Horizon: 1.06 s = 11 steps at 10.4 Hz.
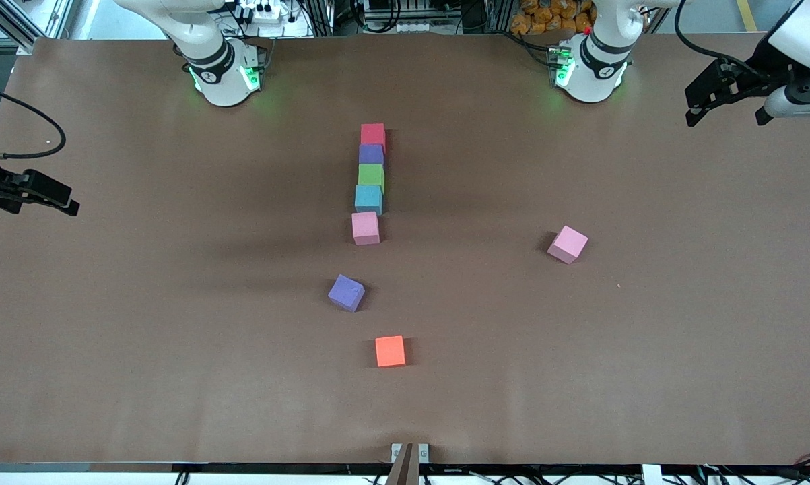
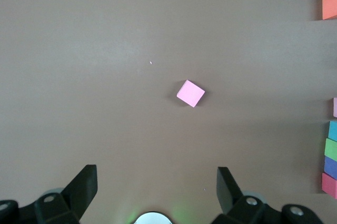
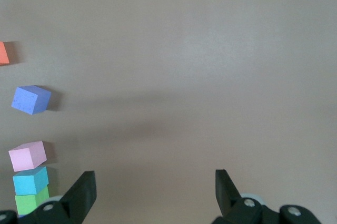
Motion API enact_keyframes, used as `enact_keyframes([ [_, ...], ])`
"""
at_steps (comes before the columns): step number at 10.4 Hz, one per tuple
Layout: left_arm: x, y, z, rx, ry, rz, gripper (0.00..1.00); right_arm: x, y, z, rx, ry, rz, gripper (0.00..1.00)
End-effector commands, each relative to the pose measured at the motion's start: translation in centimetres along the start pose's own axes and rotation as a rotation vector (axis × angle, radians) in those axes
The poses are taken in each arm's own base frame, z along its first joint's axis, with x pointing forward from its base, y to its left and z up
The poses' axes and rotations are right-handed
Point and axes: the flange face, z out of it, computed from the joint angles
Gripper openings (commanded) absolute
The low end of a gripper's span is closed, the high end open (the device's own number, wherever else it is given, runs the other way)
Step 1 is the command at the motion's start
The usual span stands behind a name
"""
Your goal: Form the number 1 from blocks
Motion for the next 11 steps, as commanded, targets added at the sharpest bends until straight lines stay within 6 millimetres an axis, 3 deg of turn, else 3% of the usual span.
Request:
enact_keyframes([
  [1, -0.49, 0.34, -0.58, -0.024, -0.004, 0.003, 1.00, -0.65, 0.54, -0.71, -0.031, -0.010, -0.009, 1.00],
  [11, -0.41, 0.67, -0.41, -0.023, -0.009, 0.009, 1.00, -0.96, 0.68, -1.02, -0.021, -0.012, -0.011, 1.00],
])
